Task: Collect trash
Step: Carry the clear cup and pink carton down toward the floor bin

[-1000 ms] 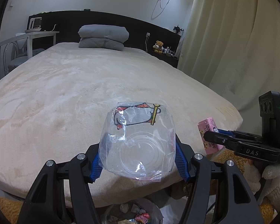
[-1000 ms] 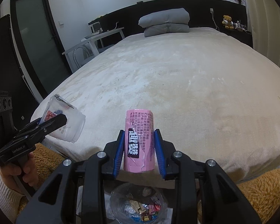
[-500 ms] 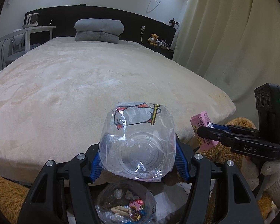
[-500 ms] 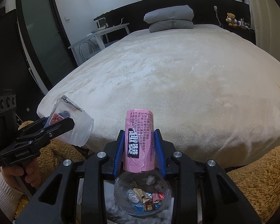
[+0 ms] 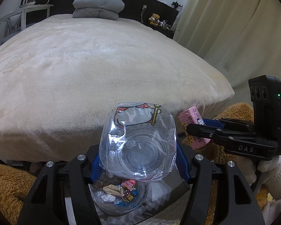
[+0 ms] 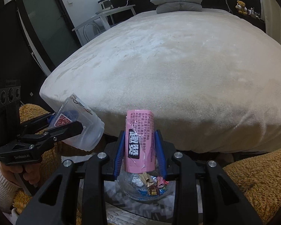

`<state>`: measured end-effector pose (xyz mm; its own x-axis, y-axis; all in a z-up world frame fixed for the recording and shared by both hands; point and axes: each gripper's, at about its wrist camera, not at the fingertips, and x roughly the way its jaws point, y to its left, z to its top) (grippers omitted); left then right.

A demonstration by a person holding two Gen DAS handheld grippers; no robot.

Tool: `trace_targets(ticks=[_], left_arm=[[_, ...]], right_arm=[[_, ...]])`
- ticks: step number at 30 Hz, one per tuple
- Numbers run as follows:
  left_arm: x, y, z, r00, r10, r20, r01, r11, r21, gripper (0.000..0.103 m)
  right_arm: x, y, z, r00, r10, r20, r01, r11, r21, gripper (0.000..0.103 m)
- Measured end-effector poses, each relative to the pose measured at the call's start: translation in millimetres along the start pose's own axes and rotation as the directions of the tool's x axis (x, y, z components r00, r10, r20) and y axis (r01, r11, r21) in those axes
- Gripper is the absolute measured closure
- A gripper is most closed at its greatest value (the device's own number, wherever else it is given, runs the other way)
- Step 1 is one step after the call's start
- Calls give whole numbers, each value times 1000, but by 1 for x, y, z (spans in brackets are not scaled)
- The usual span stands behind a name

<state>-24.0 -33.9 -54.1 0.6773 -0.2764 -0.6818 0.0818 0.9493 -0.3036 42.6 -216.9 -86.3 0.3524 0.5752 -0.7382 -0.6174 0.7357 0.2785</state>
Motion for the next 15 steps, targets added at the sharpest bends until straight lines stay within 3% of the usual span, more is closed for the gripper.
trace_targets(ticks=[9,15], left_arm=[[36,15,-10,985,-4,-171,-7,998,-63,41],[69,28,-19,950,8,-313,-41,994,-99,41]], right_arm=[[43,-4,-6,985,31,-170,-27,999,31,70],[76,-10,-10,954,44,-297,-25,998,66,70]])
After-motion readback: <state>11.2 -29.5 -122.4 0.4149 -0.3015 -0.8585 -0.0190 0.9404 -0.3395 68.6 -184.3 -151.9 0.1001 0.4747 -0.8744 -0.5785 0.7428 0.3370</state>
